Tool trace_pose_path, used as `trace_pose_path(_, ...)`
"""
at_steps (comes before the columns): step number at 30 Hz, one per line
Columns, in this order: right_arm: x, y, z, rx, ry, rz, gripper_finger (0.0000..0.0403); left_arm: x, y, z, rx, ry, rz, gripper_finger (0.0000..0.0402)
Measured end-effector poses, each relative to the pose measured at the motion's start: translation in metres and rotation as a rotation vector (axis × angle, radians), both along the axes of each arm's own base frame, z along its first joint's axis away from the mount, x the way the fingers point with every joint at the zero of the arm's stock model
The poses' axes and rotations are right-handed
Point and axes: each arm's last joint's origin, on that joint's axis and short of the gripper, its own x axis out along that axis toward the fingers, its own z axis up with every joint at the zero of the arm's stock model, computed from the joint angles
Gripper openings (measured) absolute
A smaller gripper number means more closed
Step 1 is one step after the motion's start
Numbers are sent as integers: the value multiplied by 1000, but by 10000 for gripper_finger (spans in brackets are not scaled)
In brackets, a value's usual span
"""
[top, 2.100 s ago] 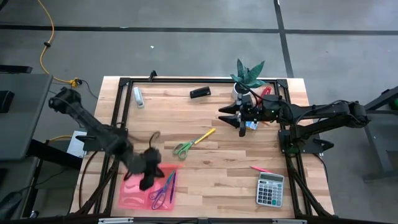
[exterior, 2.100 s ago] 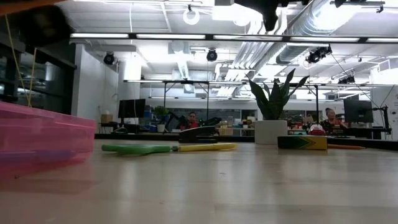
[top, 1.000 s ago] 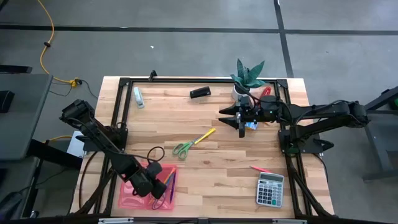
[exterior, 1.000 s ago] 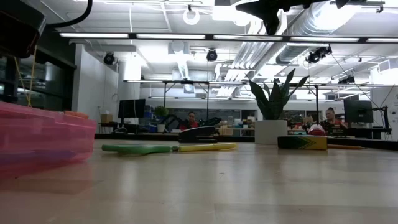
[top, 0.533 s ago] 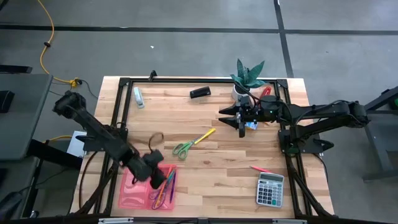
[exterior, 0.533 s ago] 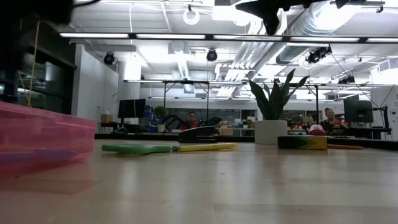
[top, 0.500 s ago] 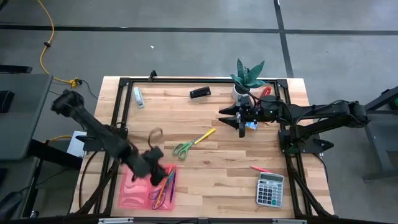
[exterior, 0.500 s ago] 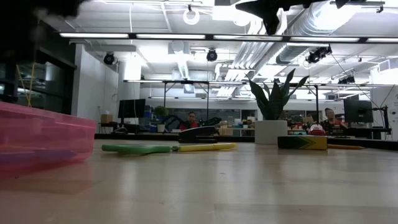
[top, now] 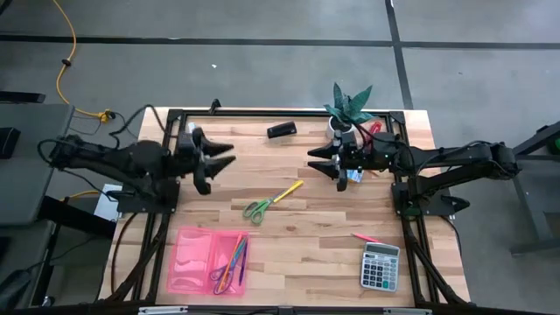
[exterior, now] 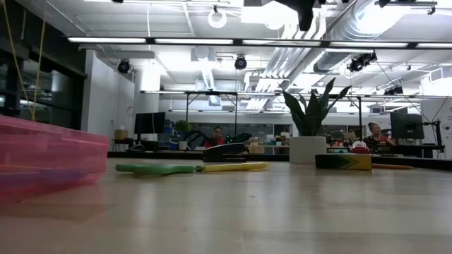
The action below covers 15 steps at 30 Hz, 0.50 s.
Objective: Pack school essentials
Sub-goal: Put the crayon box into the supply box
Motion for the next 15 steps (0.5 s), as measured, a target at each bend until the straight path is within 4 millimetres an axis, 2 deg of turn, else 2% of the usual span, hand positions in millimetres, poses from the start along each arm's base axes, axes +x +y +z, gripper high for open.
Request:
trace_pose_path(3,0,0,2,-1,-22,0,172,-1,5,7,90,-54,-3,172)
trace_pose_path(5,0,0,3,-2,-28,0,172,1,7,4,106,-83,-19,172)
trace_pose_path(11,0,0,3,1,-32,0,172,14,7,-30,65,-127,-91,172)
trace_pose_path(15,0,0,3,-2,-33,0,172,18,7,-34,88,-107,-110,172)
